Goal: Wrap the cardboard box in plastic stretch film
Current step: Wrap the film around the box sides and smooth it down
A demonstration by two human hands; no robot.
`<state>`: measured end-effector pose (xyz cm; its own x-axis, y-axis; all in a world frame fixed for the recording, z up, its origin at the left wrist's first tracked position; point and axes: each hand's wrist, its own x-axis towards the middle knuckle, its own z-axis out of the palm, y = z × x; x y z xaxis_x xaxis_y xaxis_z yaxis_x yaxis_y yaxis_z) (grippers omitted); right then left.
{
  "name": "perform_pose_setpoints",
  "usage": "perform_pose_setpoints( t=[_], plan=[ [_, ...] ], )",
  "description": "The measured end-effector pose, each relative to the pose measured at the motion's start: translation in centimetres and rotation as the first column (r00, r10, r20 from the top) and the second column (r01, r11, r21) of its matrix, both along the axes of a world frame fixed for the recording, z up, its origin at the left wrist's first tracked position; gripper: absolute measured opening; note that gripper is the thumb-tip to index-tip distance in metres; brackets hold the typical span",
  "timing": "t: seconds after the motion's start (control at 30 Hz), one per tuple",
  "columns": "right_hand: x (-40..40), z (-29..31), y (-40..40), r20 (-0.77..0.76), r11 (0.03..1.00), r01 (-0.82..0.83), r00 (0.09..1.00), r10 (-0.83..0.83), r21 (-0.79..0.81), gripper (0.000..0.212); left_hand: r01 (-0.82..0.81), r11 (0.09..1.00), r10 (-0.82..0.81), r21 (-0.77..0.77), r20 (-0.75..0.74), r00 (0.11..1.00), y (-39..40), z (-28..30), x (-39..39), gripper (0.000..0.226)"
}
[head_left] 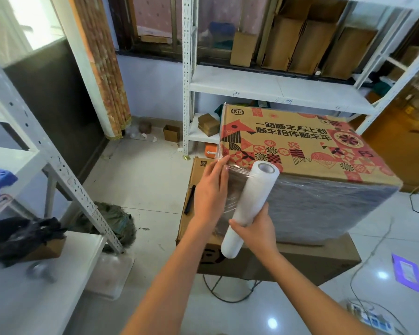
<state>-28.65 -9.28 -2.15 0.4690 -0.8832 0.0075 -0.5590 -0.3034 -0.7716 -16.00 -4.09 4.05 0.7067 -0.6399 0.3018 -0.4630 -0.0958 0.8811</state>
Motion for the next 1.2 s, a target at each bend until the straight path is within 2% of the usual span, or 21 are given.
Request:
perform_pose_setpoints(
  t=[0.23, 0.33, 0.37, 0.43, 0.5, 0.67, 0.83, 1.03, 1.2],
  plan=[
    [-0.3, -0.2, 0.0, -0.010, 1.000, -0.003, 1.000, 0.003, 0.020, 0.080, 0.125, 0.977, -0.132, 0.172, 0.030, 0.991, -0.3, 3.0, 4.7, 0.026],
    [-0.3, -0.2, 0.2, -0.018, 1.000, 0.011, 1.000, -0.011, -0.006, 0.081, 0.200, 0.957, -0.243, 0.211, 0.202, 0.949, -0.7, 3.1, 5.6, 0.026],
    [-0.3, -0.3, 0.4, -0.016, 0.999, 0.027, 0.999, -0.027, -0.019, 0.082, 0.263, 0.939, -0.310, 0.223, 0.210, 0.927, -1.0, 2.8, 5.5, 0.030],
    [-0.3, -0.4, 0.8, 0.014, 0.998, 0.063, 0.998, -0.062, -0.013, 0.083, 0.376, 0.906, -0.391, 0.194, 0.046, 0.919, -1.2, 2.1, 4.4, 0.035],
    [-0.4, -0.4, 1.0, 0.070, 0.996, 0.079, 0.994, -0.081, 0.035, 0.081, 0.379, 0.921, -0.374, 0.088, -0.066, 0.925, -1.2, 0.9, 3.6, 0.034],
    [-0.2, -0.3, 0.4, -0.013, 0.998, 0.063, 0.998, -0.063, 0.014, 0.084, 0.295, 0.955, -0.296, 0.034, 0.028, 0.955, -1.4, -0.9, 4.2, 0.037],
    [-0.3, -1.2, -0.1, 0.158, 0.975, 0.107, 0.977, -0.139, 0.195, 0.075, 0.282, 0.959, -0.280, -0.008, 0.088, 0.956, -1.6, -1.2, 4.3, 0.036],
    [-0.6, -1.9, 0.2, 0.370, 0.956, 0.006, 0.921, -0.119, 0.292, 0.077, 0.271, 0.962, -0.264, -0.044, 0.111, 0.958, -1.8, -1.4, 4.5, 0.029],
    [-1.2, -2.7, 0.5, 0.397, 0.936, -0.117, 0.917, -0.027, 0.333, 0.068, 0.057, 0.994, -0.038, -0.089, 0.201, 0.979, -2.2, -2.1, 2.9, 0.031]
  ],
)
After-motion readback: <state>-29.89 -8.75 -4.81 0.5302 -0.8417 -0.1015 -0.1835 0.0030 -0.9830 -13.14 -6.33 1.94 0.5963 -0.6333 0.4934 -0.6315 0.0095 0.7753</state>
